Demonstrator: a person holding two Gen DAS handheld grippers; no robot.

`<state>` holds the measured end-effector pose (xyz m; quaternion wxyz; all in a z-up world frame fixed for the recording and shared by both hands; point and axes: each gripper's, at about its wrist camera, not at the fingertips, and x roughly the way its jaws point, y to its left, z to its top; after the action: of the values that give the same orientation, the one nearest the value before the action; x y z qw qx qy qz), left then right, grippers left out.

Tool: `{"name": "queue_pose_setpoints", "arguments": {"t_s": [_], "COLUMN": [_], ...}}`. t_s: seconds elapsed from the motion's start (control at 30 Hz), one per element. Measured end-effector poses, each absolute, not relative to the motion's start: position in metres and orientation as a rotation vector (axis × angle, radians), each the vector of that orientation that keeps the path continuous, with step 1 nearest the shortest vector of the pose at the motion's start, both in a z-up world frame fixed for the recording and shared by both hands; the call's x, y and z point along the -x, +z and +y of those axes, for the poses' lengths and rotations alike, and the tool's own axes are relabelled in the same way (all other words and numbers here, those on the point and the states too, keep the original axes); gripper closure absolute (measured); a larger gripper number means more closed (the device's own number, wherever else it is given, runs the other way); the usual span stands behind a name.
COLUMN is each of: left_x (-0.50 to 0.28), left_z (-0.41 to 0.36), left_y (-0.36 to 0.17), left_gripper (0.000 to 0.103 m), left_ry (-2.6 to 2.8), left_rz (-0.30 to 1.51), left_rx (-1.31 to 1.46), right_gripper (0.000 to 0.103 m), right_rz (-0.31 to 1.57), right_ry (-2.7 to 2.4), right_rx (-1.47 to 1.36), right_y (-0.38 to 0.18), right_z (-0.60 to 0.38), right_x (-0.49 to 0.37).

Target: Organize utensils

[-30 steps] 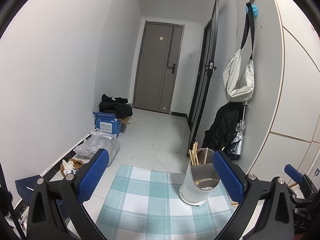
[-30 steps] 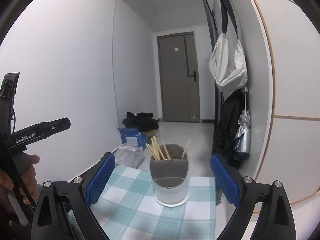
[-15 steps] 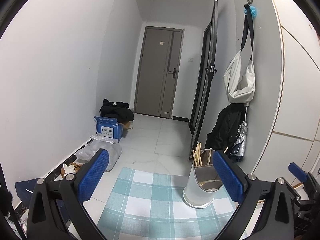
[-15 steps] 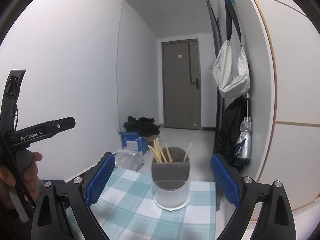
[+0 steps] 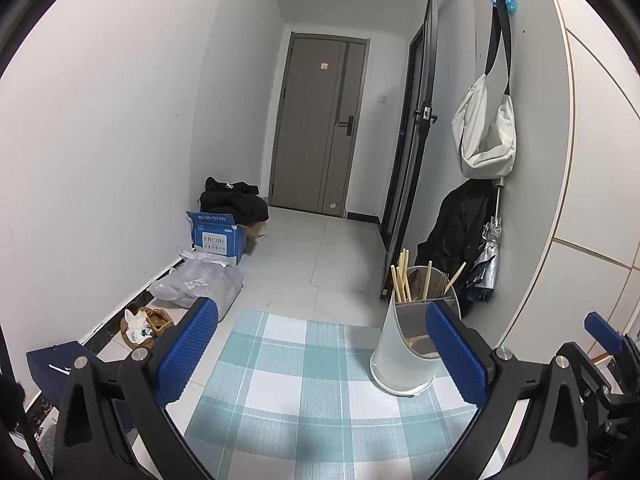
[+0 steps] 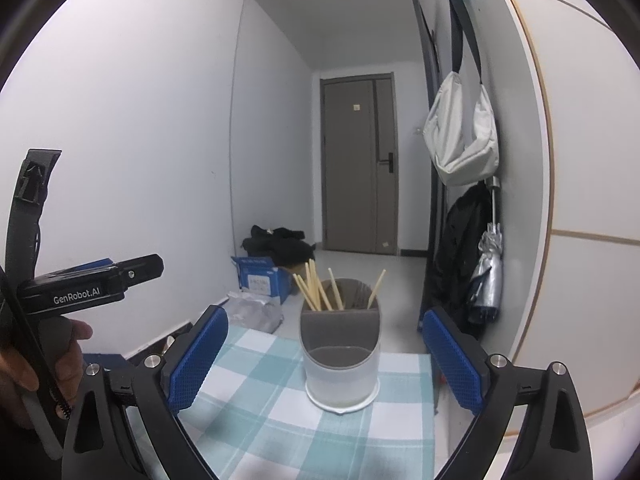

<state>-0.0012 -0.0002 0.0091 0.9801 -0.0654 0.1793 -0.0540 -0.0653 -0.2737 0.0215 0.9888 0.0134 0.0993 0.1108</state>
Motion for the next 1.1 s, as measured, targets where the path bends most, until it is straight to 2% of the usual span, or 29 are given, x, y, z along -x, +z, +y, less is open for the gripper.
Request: {"name": "queue_pose_setpoints", "arguments": {"t_s": [1.1], "left_x": [-0.007], "left_z": [-0.003], "left_y": [-0.017], "left_gripper": [0.001], "left_ry": [-0.122], "left_rz": [0.405], "left_rx": [0.112], "right_gripper": [0.001], "right_rz": [0.318], "right_ry": [0.205], "right_rx": [-0.033], "right_y": [-0.028], "right_z": [-0.269], "right_x": [0.051]}}
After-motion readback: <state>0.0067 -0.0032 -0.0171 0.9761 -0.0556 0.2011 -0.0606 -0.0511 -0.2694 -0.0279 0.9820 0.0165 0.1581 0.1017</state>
